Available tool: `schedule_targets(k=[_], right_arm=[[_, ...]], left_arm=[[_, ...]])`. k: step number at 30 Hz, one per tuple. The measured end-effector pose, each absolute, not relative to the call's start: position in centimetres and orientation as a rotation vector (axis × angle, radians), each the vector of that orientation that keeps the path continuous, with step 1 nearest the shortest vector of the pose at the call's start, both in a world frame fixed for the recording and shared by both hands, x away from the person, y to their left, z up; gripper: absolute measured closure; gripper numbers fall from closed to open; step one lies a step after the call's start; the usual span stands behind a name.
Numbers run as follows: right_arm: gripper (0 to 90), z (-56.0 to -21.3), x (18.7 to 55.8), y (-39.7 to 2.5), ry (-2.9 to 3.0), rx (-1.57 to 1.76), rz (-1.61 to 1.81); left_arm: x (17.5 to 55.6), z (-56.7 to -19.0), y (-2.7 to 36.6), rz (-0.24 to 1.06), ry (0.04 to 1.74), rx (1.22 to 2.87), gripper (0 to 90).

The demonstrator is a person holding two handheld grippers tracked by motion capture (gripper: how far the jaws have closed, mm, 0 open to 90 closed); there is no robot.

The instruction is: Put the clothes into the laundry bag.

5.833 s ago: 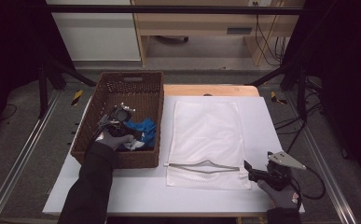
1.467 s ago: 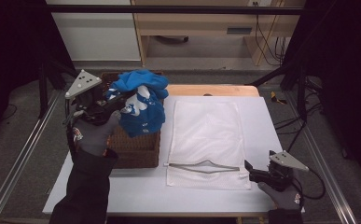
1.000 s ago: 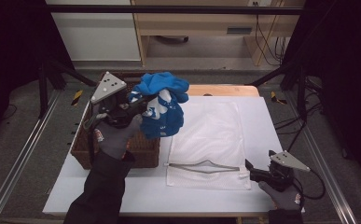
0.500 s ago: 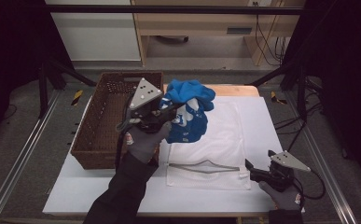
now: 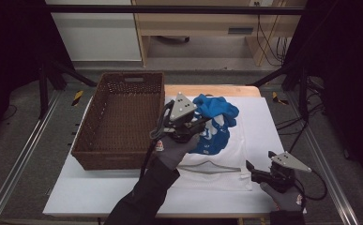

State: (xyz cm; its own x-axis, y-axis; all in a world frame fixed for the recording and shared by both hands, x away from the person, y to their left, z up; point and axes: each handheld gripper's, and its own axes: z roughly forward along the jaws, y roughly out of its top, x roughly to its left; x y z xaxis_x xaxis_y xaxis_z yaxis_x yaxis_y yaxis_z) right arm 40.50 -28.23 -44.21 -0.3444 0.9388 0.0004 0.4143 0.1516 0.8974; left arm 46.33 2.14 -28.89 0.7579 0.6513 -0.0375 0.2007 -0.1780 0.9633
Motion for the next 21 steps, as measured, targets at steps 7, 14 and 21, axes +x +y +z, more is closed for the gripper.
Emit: schedule_targets(k=[7,14,21], right_arm=[[10.2,-44.3,40.5,-28.5,1.839,1.294,1.144],[10.5,-44.4,40.6,-28.4,1.844,1.297,1.142],[12.5,-44.4,40.6,-28.6,1.852,1.304,1.136]], left_arm=[[47.0,-32.1,0.1,0.412,0.680,1.794,76.6],[47.5,-35.2,-1.4,0.378,0.684,1.844,76.5],[48.1,-38.2,-2.6,0.357,0.697,1.901,75.7]])
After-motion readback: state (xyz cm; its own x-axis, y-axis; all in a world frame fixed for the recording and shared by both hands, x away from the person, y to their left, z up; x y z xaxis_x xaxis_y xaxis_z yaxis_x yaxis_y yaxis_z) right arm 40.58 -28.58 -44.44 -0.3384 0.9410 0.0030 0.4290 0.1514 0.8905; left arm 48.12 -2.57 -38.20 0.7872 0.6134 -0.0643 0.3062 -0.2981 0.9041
